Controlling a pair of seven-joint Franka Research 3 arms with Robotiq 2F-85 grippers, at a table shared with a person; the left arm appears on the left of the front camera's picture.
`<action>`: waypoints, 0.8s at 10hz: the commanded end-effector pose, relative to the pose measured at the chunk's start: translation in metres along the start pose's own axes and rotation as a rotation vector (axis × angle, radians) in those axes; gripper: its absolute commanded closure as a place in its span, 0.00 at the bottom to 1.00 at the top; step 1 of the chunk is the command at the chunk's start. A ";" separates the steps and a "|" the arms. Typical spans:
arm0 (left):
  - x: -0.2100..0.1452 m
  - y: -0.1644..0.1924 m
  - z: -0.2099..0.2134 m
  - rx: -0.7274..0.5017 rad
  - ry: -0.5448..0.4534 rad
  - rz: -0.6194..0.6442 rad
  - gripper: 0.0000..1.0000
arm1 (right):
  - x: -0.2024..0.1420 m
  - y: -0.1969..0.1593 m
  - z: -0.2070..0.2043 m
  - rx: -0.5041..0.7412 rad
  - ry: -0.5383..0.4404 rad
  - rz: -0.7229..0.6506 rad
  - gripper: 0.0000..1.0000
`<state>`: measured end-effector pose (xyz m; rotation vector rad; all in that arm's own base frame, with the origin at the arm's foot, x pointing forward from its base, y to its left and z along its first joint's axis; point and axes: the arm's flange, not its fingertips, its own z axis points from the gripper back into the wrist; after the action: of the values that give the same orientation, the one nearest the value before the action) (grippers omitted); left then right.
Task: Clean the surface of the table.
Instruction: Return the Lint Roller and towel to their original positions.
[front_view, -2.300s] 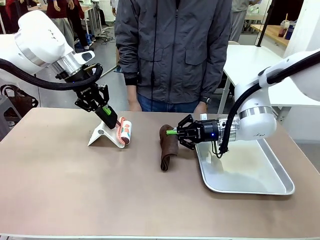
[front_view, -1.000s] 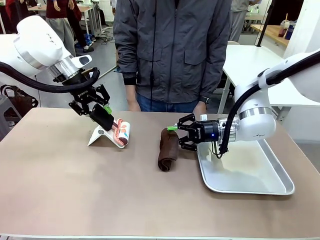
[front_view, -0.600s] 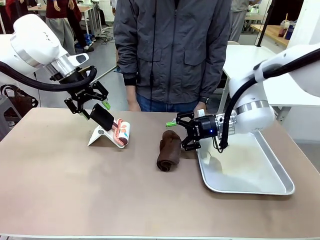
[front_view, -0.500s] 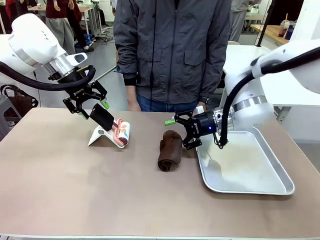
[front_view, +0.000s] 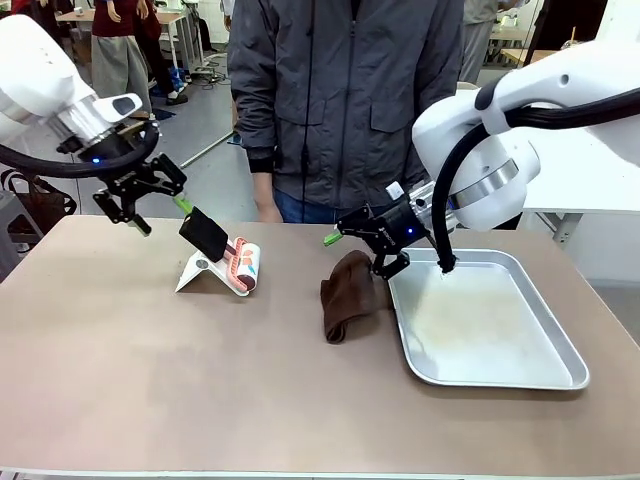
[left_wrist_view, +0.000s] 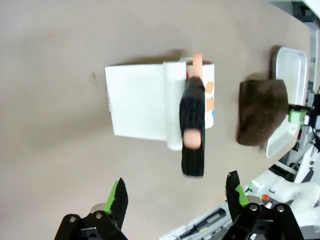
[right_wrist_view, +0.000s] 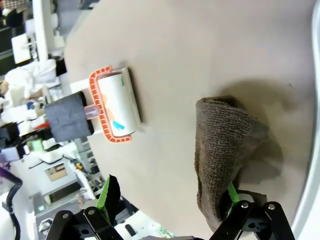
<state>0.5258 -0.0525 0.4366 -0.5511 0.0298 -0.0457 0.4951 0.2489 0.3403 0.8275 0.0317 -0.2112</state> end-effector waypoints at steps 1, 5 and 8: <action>-0.036 0.006 0.015 -0.046 -0.015 -0.045 0.00 | -0.014 0.016 0.004 -0.055 -0.024 -0.005 0.00; -0.075 0.007 0.024 -0.120 -0.020 -0.109 0.00 | -0.034 0.031 0.018 0.085 0.025 0.109 0.00; -0.083 0.009 0.022 -0.123 -0.010 -0.131 0.00 | -0.038 0.028 0.018 -0.047 -0.079 0.071 0.00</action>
<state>0.4497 -0.0326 0.4546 -0.6483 -0.0013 -0.1453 0.4698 0.2626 0.3761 0.8350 -0.0038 -0.1462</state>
